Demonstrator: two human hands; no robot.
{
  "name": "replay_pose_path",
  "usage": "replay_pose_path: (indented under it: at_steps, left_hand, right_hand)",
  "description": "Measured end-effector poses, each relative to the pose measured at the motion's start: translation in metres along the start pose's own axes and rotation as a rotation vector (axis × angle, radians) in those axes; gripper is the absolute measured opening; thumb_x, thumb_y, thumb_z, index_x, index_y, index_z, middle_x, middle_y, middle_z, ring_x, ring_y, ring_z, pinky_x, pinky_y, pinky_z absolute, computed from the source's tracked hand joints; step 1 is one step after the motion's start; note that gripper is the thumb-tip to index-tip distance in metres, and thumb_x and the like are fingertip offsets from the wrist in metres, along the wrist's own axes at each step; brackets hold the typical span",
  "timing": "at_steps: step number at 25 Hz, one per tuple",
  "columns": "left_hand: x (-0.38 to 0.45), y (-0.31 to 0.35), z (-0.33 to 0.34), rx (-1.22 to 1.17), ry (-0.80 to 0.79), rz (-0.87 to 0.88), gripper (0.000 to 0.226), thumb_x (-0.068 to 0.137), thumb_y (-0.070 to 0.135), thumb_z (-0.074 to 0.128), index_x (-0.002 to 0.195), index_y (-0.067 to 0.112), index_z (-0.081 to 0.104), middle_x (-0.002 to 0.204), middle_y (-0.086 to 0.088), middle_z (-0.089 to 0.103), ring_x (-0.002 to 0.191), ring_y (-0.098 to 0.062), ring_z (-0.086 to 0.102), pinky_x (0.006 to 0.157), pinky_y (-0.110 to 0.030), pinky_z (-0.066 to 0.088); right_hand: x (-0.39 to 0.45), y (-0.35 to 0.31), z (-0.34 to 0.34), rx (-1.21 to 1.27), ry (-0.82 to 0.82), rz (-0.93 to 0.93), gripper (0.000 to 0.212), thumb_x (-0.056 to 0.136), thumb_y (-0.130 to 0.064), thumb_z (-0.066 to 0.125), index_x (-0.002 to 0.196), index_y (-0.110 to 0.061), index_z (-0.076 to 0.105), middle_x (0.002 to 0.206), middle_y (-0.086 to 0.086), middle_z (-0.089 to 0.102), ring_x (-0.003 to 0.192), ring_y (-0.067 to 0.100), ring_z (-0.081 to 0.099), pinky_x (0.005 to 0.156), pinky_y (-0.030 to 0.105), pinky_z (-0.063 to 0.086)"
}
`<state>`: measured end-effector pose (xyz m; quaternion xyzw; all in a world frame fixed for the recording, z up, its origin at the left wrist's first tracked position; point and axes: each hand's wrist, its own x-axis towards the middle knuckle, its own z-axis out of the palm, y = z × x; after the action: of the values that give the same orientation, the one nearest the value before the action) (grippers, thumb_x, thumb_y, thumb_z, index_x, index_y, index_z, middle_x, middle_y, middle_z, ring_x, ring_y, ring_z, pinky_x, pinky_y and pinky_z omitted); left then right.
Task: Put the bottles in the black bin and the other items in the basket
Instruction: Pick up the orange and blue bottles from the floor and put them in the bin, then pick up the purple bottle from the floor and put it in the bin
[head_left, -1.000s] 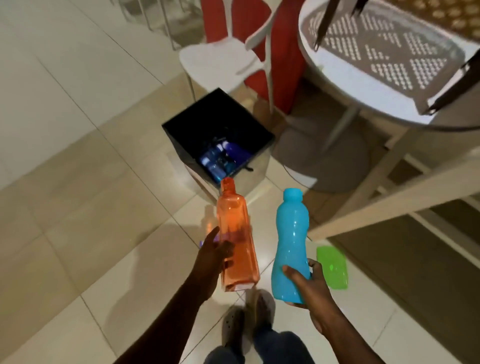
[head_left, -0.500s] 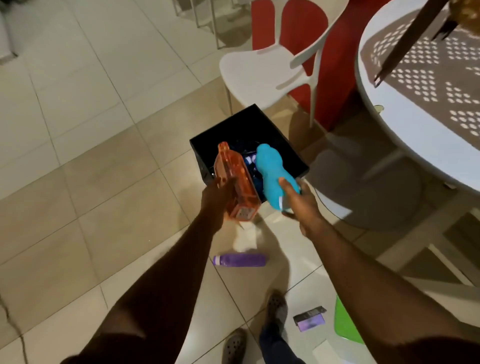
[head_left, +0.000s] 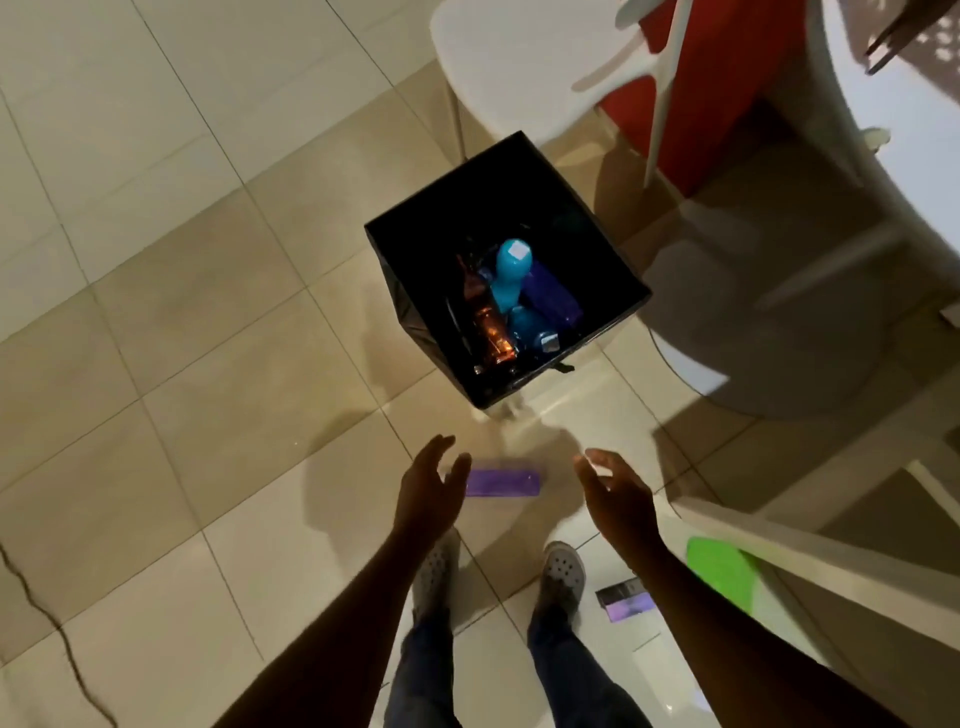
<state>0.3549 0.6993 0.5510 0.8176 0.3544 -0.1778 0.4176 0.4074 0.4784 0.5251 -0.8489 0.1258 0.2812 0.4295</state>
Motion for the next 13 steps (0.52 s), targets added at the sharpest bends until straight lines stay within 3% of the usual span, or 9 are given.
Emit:
replay_pose_path:
  at_steps: [2,5,10,13]
  left_hand:
    - [0.006,-0.030,0.014,0.067,-0.063,0.011,0.045,0.096,0.032,0.055,0.138,0.016,0.051,0.144,-0.005,0.053,0.131,-0.021,0.049,0.101,-0.024,0.034]
    - [0.035,-0.074,0.036,0.102,-0.131,0.029,0.039,0.095,0.026,0.057,0.132,0.015,0.058,0.135,-0.005,0.061,0.121,-0.019,0.057,0.096,-0.021,0.037]
    - [0.100,-0.177,0.086,0.121,-0.230,-0.004,0.037,0.094,0.026,0.056,0.130,0.018,0.059,0.132,-0.006,0.062,0.109,-0.013,0.060,0.091,-0.022,0.043]
    - [0.142,-0.247,0.111,0.186,-0.277,-0.033,0.038,0.094,0.027,0.055,0.131,0.019,0.057,0.135,-0.006,0.059,0.112,-0.013,0.058,0.090,-0.023,0.041]
  right_hand:
    - [-0.009,0.034,0.024,-0.103,-0.071,0.055,0.036,0.092,-0.048,0.055,0.113,-0.021,0.065,0.108,0.000,0.072,0.091,0.014,0.065,0.062,0.000,0.035]
    - [-0.007,0.081,0.066,-0.248,-0.128,0.103,0.035,0.092,-0.044,0.057,0.112,-0.016,0.066,0.108,0.003,0.073,0.096,0.019,0.067,0.071,0.018,0.040]
    - [0.038,0.155,0.158,-0.486,-0.223,0.037,0.033,0.089,-0.032,0.062,0.115,-0.012,0.065,0.112,0.008,0.071,0.098,0.024,0.067,0.077,0.022,0.043]
    - [0.085,0.195,0.215,-0.633,-0.298,-0.064,0.036,0.087,-0.029,0.062,0.120,-0.014,0.060,0.115,0.011,0.067,0.102,0.029,0.064,0.080,0.030,0.048]
